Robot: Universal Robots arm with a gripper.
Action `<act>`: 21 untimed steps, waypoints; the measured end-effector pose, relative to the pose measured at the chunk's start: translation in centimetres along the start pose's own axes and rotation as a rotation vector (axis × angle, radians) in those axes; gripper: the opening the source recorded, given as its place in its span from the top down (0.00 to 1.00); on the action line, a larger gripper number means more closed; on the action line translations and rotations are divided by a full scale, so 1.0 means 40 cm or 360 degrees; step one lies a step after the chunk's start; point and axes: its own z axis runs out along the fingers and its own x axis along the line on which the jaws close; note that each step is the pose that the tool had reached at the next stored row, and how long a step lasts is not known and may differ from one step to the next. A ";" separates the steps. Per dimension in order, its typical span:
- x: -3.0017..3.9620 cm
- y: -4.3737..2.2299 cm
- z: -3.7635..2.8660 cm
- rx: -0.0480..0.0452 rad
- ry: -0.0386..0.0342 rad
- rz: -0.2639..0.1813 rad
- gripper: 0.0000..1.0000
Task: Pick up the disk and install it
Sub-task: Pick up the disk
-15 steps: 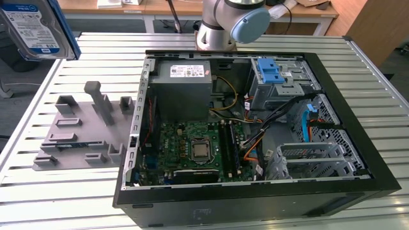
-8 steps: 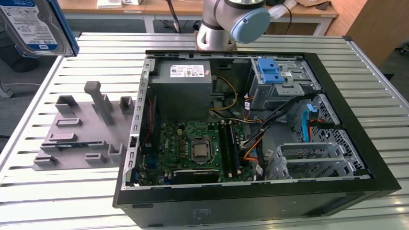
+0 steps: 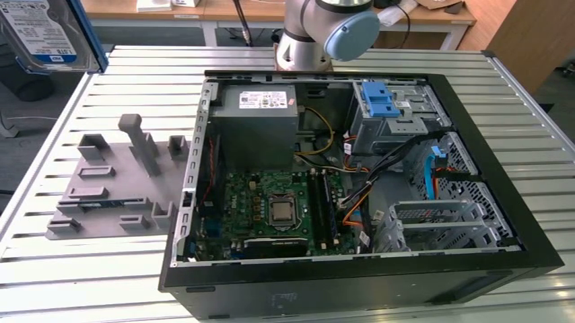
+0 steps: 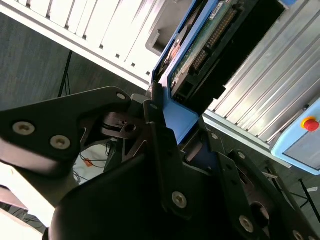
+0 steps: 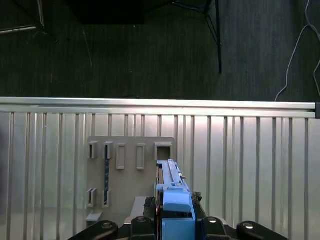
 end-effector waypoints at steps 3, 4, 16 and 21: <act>0.000 0.000 0.000 0.0000 0.0000 0.0000 0.64; 0.000 0.000 -0.001 0.0000 0.0000 0.0000 0.64; 0.000 -0.016 -0.001 0.0000 0.0000 0.0000 0.64; 0.000 -0.026 -0.001 0.0000 0.0000 0.0000 0.64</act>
